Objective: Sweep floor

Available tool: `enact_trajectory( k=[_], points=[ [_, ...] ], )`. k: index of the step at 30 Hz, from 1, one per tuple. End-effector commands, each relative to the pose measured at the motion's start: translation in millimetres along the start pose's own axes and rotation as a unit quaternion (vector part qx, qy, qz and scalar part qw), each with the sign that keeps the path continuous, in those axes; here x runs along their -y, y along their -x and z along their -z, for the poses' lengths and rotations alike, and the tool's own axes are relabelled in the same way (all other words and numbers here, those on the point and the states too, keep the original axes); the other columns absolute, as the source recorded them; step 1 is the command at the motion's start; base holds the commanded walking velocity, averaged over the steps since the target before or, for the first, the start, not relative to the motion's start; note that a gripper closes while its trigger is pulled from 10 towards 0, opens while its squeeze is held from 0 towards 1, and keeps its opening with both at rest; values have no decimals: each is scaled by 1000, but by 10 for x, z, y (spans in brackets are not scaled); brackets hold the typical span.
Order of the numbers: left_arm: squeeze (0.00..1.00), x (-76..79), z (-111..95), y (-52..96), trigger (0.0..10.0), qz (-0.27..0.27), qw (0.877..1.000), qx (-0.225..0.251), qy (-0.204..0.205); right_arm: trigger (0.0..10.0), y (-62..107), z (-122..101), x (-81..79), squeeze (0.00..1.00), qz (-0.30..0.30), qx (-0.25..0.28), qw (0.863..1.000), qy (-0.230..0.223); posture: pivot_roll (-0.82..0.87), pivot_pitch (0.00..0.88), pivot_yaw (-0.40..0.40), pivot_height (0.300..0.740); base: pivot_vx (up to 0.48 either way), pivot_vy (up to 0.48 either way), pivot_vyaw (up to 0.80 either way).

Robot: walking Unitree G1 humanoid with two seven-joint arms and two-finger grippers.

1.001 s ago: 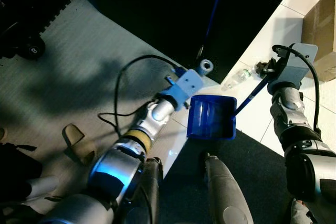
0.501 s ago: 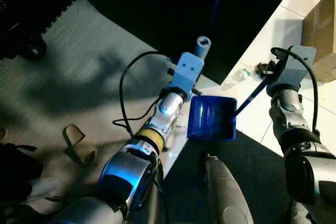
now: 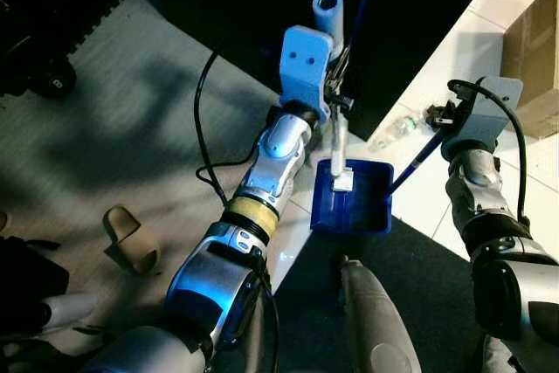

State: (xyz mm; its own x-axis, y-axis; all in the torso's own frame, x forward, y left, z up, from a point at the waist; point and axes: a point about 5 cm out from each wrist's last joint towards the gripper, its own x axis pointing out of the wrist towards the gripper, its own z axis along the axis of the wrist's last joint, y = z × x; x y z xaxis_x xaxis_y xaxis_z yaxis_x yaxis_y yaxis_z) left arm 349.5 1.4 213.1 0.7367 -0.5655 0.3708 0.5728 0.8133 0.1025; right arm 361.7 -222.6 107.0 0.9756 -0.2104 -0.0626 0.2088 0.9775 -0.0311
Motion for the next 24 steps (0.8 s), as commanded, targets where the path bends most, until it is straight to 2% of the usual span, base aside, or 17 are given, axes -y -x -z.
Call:
enact_trajectory(
  k=[1,3,4,6,7,8,9,11,12,13,14,15,16,18,20,21,24],
  points=[
    [0,914,-254,-192,10000,88,986,58,127,10000,267,629,-12,0,-14,-142,990,19,97,338,7,740,0,0,0],
    [0,856,-211,-145,10000,101,987,51,112,10000,269,631,-9,0,-11,-143,990,18,97,316,5,740,0,0,0],
    [0,724,-154,-65,10000,113,989,40,92,10000,268,630,-2,0,-7,-142,990,13,97,287,2,740,0,0,0],
    [0,724,-154,-65,10000,113,989,40,92,10000,268,630,-2,0,-7,-142,990,13,97,287,2,740,0,0,0],
    [0,485,-77,34,10000,109,992,20,56,10000,264,622,15,0,1,-140,990,4,98,258,-4,740,0,0,0],
    [0,-65,10,222,10000,62,998,-21,-17,10000,261,610,65,0,20,-134,991,-20,105,220,-12,740,0,0,0],
    [0,-65,10,222,10000,62,998,-21,-17,10000,261,610,65,0,20,-134,991,-20,105,220,-12,740,0,0,0],
    [0,-586,25,394,10000,-7,995,-46,-84,10000,279,627,128,0,40,-131,989,-52,111,149,-26,740,0,0,0],
    [0,-707,35,446,10000,-27,994,-52,-95,10000,290,641,147,0,47,-132,988,-60,109,132,-27,740,0,0,0],
    [0,-707,35,446,10000,-27,994,-52,-95,10000,290,641,147,0,47,-132,988,-60,109,132,-27,740,0,0,0],
    [0,-810,42,505,10000,-44,992,-59,-105,10000,300,653,162,0,51,-131,988,-68,106,125,-28,740,0,0,0],
    [0,-810,42,505,10000,-44,992,-59,-105,10000,300,653,162,0,51,-131,988,-68,106,125,-28,740,0,0,0],
    [0,-884,48,553,10000,-56,990,-65,-114,10000,308,662,172,0,54,-131,987,-73,105,118,-30,740,0,0,0],
    [0,-1077,156,734,10000,-103,979,-105,-144,10000,337,687,217,0,63,-123,984,-112,86,39,-27,740,0,0,0],
    [0,-1126,194,796,10000,-118,974,-118,-151,10000,348,694,239,0,68,-119,983,-125,86,39,-27,740,0,0,0],
    [0,-1193,258,883,10000,-138,966,-141,-165,10000,357,695,275,0,75,-113,981,-136,76,6,-18,740,0,0,0],
    [0,-1301,439,1107,10000,-173,947,-198,-183,10000,386,703,403,0,101,-102,976,-165,51,0,3,740,0,0,0]
  ],
)
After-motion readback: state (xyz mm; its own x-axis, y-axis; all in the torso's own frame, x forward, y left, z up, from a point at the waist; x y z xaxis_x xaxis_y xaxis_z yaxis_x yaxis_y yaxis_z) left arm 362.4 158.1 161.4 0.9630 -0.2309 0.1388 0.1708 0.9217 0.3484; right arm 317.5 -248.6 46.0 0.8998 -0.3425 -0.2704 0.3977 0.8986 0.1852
